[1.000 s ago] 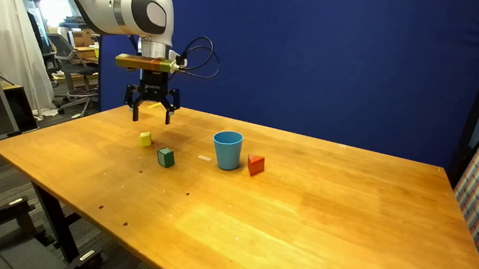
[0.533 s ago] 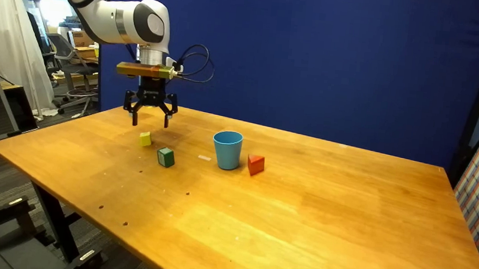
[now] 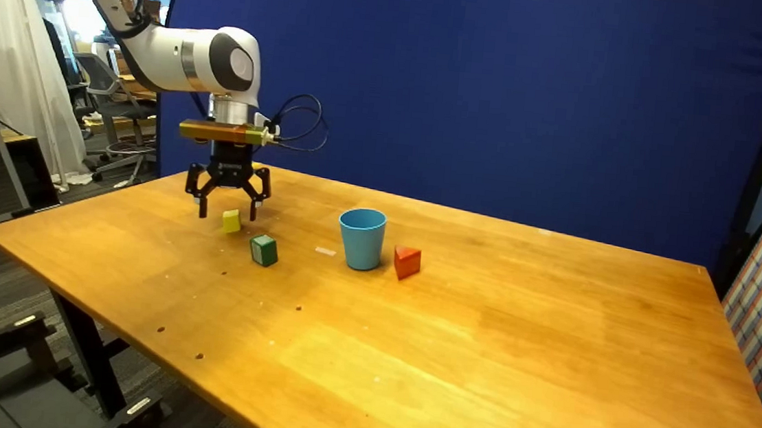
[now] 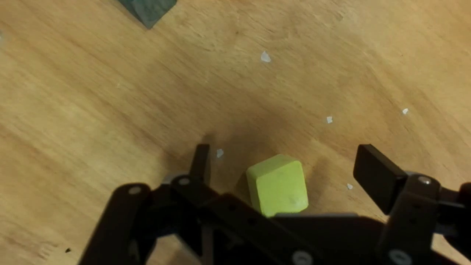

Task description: Put the yellow block in the blue cup

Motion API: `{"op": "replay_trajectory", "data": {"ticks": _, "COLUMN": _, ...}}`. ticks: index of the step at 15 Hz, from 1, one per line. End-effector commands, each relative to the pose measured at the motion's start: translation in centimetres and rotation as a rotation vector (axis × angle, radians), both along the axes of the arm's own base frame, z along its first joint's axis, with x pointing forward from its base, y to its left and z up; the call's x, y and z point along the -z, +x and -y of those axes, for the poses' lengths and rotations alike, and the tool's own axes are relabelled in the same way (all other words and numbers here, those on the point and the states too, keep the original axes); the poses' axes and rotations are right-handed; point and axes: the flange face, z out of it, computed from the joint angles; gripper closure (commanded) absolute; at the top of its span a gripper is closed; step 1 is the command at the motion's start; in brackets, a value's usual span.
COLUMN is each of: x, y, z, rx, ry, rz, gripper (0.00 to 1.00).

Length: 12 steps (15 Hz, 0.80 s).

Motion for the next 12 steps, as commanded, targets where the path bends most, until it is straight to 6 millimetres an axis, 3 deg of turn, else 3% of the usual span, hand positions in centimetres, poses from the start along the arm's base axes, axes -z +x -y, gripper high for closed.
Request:
{"op": "replay_trajectory", "data": {"ticks": 1, "x": 0.7, "y": 0.8, "z": -1.3, "rx": -0.042, "ry": -0.044, "rz": -0.01, "gripper": 0.0}}
{"op": "replay_trajectory", "data": {"ticks": 2, "x": 0.9, "y": 0.8, "z": -1.4, "rx": -0.051, "ry": -0.051, "rz": -0.011, "gripper": 0.0}}
{"op": "replay_trajectory", "data": {"ticks": 3, "x": 1.2, "y": 0.8, "z": -1.6, "rx": -0.062, "ry": -0.059, "rz": -0.014, "gripper": 0.25}}
{"op": "replay_trajectory", "data": {"ticks": 5, "x": 1.5, "y": 0.9, "z": -1.9, "rx": -0.081, "ry": -0.074, "rz": -0.014, "gripper": 0.34}}
{"op": "replay_trajectory", "data": {"ticks": 12, "x": 0.9, "y": 1.8, "z": -1.6, "rx": -0.089, "ry": -0.085, "rz": -0.015, "gripper": 0.87}}
